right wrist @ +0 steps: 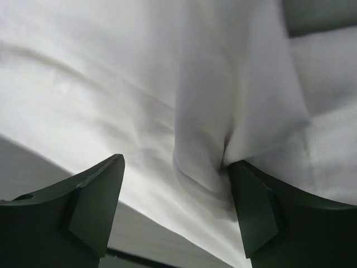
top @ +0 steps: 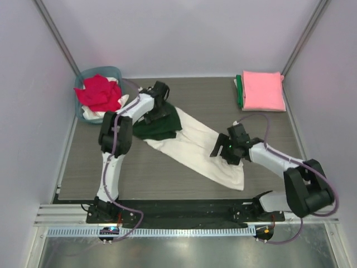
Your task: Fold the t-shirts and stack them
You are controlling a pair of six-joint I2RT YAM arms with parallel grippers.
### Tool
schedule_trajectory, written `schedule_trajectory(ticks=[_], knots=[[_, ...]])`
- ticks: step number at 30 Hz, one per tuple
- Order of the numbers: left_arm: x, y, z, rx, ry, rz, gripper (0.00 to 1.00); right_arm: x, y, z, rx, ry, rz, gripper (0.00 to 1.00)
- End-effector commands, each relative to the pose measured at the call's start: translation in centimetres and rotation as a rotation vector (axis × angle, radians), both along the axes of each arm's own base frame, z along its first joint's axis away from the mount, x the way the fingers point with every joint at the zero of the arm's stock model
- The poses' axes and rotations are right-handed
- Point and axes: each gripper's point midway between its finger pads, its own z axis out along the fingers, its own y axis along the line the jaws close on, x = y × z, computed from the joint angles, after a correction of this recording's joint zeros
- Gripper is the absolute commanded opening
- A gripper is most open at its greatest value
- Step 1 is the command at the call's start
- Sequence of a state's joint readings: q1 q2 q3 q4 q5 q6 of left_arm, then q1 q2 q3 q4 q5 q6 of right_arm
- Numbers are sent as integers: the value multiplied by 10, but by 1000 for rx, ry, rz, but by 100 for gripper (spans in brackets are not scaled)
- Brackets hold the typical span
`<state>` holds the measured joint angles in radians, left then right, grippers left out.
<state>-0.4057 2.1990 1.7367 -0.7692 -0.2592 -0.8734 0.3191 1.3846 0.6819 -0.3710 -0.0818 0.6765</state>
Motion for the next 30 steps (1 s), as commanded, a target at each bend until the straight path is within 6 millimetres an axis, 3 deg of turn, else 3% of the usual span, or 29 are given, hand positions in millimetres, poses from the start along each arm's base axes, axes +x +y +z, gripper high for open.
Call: schedule_trajectory(ticks=[1,2,3,4,5,7,8,9,10,11,13,14,15,16,17,18,19,20,21,22,23,24,25,26,27,28,29,30], knots=[[59,-47,13,-80,-57,-151,82,-98,70,-12,170,217,60,82],[69,-64,20,-113,-82,-205,83,-105,86,-4,195,202,78,82],[93,-80,51,-131,-180,-279,86,-119,112,16,228,180,148,84],[96,-95,66,-157,-213,-333,87,-121,120,27,234,163,161,84],[100,-108,93,-192,-275,-385,88,-112,133,50,251,101,178,85],[104,-126,143,-209,-413,-484,91,-111,138,74,248,62,213,86],[101,-129,160,-210,-453,-506,93,-98,147,101,271,-3,220,86],[94,-124,212,-220,-549,-511,96,-94,143,104,227,-10,227,87],[86,-121,207,-206,-535,-520,97,-88,142,112,190,-46,258,88],[82,-117,227,-208,-580,-519,98,-77,148,133,190,-97,275,88],[63,-98,260,-174,-626,-499,98,-59,145,130,97,-139,302,88],[54,-91,265,-157,-618,-499,99,-46,146,140,96,-164,295,88],[44,-83,255,-134,-585,-499,99,-38,146,140,83,-172,302,88],[26,-72,279,-132,-611,-495,98,-28,146,129,37,-166,328,88],[17,-65,278,-126,-601,-482,98,-10,147,136,34,-186,317,88],[2,-55,258,-105,-546,-475,97,-1,151,138,41,-196,337,88],[-16,-42,279,-107,-589,-457,96,9,155,140,46,-206,350,87],[-28,-35,280,-111,-599,-440,96,29,164,141,63,-224,382,86],[-44,-25,245,-90,-533,-433,96,38,171,143,97,-227,405,85],[-51,-17,248,-87,-565,-412,96,40,183,145,160,-209,451,84],[-73,-4,271,-102,-631,-396,96,55,195,146,184,-223,484,81],[-88,6,243,-84,-579,-384,95,67,196,145,198,-225,491,79],[-100,15,244,-82,-593,-366,96,76,201,146,207,-236,511,78],[-117,26,258,-92,-640,-350,96,86,212,160,252,-263,543,68],[-132,33,238,-92,-607,-341,96,101,214,137,259,-225,549,66],[-142,40,233,-92,-601,-333,95,107,220,135,300,-214,568,63],[-157,46,241,-106,-634,-328,96,116,228,137,357,-212,593,57],[-166,53,225,-95,-601,-320,95,125,231,111,370,-157,584,54]])
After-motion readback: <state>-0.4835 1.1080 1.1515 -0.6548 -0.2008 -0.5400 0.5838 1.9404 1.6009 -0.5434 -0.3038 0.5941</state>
